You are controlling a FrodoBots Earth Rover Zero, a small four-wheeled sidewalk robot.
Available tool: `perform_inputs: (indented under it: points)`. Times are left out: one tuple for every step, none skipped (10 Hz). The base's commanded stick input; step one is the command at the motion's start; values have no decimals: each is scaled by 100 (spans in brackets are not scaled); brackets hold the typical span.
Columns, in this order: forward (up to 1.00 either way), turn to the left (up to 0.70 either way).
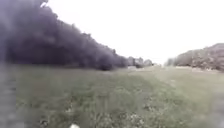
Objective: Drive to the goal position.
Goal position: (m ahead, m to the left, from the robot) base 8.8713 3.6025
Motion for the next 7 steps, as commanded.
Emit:
perform_inputs:
  points:
    - [85, 0]
    - [85, 0]
    - [85, 0]
    - [85, 0]
    - [85, 0]
    - [85, 0]
    - [85, 0]
